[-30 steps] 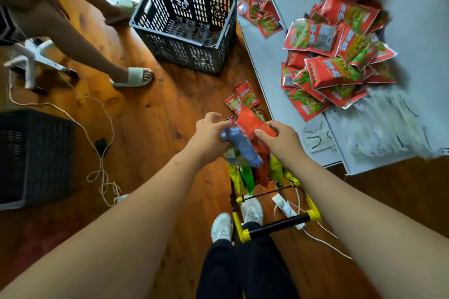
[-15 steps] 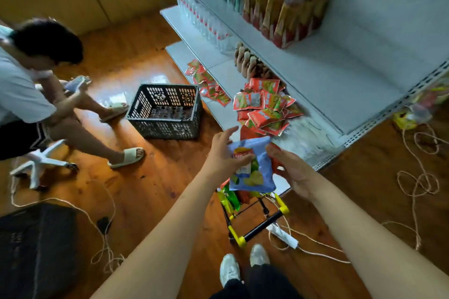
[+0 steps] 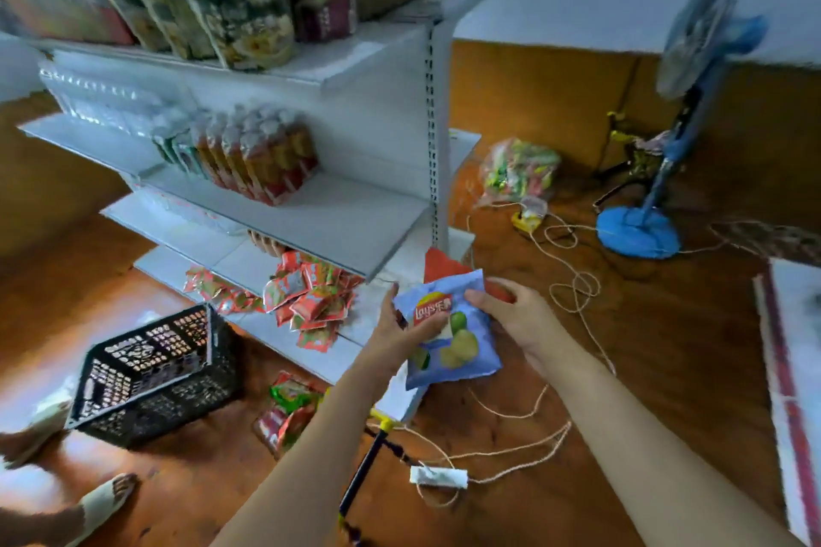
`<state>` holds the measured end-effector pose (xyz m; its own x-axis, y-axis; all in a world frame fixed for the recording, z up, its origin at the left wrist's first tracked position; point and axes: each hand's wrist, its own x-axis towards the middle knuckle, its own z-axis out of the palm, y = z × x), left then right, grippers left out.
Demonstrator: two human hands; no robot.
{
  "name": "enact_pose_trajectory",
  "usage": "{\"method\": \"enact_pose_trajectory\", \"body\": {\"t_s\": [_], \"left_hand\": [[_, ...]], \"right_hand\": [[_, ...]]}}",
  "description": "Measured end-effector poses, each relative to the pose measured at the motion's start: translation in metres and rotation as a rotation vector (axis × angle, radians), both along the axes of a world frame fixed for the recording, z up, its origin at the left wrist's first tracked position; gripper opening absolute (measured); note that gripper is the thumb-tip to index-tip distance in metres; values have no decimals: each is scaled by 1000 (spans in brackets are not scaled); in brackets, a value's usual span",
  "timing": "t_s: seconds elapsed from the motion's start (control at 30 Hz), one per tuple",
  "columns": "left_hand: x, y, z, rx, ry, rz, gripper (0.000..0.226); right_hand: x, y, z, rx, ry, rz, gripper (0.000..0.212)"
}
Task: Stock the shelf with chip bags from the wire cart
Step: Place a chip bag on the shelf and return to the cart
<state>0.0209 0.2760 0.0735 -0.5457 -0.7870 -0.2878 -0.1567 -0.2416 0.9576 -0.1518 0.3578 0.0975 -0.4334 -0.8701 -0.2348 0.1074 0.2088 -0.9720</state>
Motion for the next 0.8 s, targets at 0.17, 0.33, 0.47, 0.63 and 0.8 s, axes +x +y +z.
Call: {"method": "enact_pose_trajectory", "body": {"t_s": [0.17, 0.33, 0.47, 0.63, 0.8], "left_hand": [[-146, 105, 10, 135, 69, -247, 28], [-274, 203, 9, 328, 117, -408, 31], [-355, 260, -1, 409, 79, -582, 49], [-452, 296, -9, 424, 27, -774, 41], [-562, 312, -34, 380, -28, -879, 55]], "right_hand": [[-123, 132, 8, 10, -90, -223, 27], [-220, 258, 2, -32, -132, -427, 29], [-274, 335, -2, -30, -119, -556, 18], [-334, 403, -20, -37, -162, -813, 28], [-397, 442, -39, -25, -186, -1082, 38]]}}
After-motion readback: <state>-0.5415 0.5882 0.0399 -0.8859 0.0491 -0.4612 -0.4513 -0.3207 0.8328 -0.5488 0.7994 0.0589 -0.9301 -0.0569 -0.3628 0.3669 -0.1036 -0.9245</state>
